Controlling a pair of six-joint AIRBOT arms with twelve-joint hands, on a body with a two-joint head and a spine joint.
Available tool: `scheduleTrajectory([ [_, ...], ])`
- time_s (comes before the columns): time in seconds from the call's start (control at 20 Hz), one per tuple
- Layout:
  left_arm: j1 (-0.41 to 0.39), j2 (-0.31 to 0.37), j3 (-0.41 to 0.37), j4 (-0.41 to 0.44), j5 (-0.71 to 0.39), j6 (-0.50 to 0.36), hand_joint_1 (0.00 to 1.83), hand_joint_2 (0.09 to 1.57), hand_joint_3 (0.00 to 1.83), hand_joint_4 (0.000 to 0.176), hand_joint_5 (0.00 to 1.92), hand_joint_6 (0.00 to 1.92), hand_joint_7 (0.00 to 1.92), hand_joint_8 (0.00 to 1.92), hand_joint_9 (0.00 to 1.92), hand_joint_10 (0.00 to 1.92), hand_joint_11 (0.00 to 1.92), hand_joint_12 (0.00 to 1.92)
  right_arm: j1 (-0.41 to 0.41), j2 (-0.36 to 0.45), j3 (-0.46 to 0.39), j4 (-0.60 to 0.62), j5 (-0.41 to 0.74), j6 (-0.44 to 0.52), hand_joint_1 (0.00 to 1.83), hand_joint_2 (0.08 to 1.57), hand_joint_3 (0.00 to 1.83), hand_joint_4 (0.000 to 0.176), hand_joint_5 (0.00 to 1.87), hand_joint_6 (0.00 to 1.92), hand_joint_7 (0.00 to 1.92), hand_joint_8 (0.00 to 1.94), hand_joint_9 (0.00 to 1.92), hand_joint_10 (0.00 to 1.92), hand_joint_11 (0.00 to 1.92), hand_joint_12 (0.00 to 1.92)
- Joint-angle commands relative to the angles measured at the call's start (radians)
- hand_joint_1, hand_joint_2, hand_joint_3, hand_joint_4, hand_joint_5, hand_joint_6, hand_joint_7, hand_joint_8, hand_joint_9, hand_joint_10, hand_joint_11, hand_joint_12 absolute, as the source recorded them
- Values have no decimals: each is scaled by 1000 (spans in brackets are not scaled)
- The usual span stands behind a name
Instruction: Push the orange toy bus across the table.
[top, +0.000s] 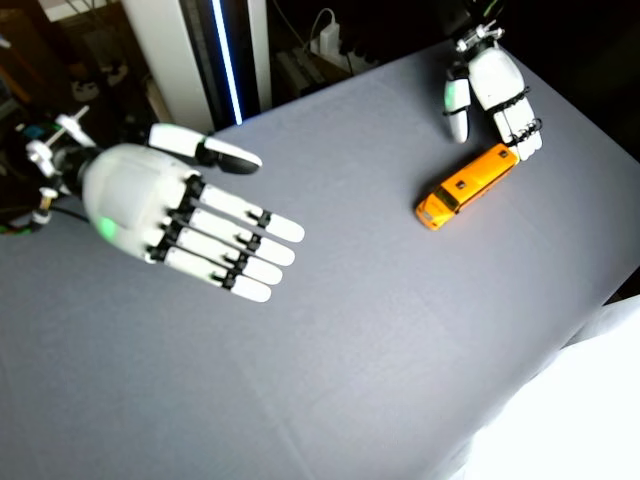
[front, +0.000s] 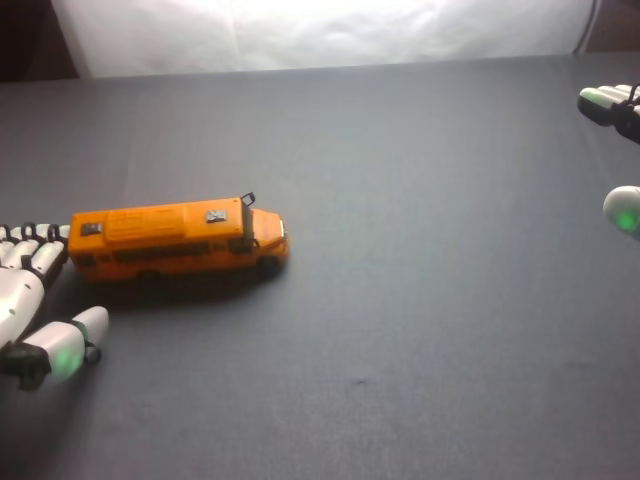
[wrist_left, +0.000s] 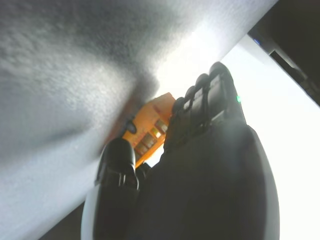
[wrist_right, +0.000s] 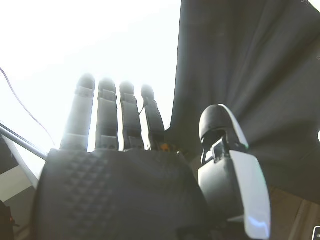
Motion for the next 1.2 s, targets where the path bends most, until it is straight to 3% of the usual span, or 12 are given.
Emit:
scheduleTrajectory([
  [0.0, -12, -7, 1, 40, -90, 4, 0, 1437, 0, 0, 0, 0, 0, 0, 0, 0, 0, 0, 7, -4, 5, 5, 120, 8, 58, 1348, 1, 0, 164, 1, 141, 0, 115, 1, 106, 12],
  [0.35, -41, -29, 3, 116, -28, 4, 0, 1415, 0, 0, 0, 0, 0, 0, 0, 0, 0, 0, 7, -9, 6, 4, 114, 9, 55, 1355, 2, 0, 155, 0, 130, 0, 106, 0, 105, 10],
  [0.4, -52, -39, 2, 141, -12, 4, 0, 1355, 0, 0, 0, 0, 0, 0, 0, 0, 0, 0, 7, -10, 6, 4, 114, 9, 51, 1342, 0, 0, 158, 1, 136, 2, 110, 2, 101, 8],
  [0.8, -159, -98, 14, 259, 23, 4, 0, 1374, 0, 0, 0, 0, 0, 0, 0, 0, 0, 0, 7, -13, 6, 2, 113, 10, 42, 1337, 0, 0, 168, 0, 152, 0, 124, 0, 123, 12],
  [1.0, -167, -99, 5, 255, -14, 4, 0, 1375, 0, 0, 0, 0, 0, 0, 0, 0, 0, 0, 6, -14, 6, 2, 113, 15, 72, 1355, 3, 0, 158, 1, 138, 0, 108, 0, 105, 3],
  [1.15, -163, -58, -37, 265, -117, -1, 0, 1405, 0, 0, 0, 0, 0, 0, 0, 0, 0, 0, 2, -14, 6, 6, 114, 20, 83, 1357, 2, 0, 158, 1, 136, 0, 106, 0, 104, 2],
])
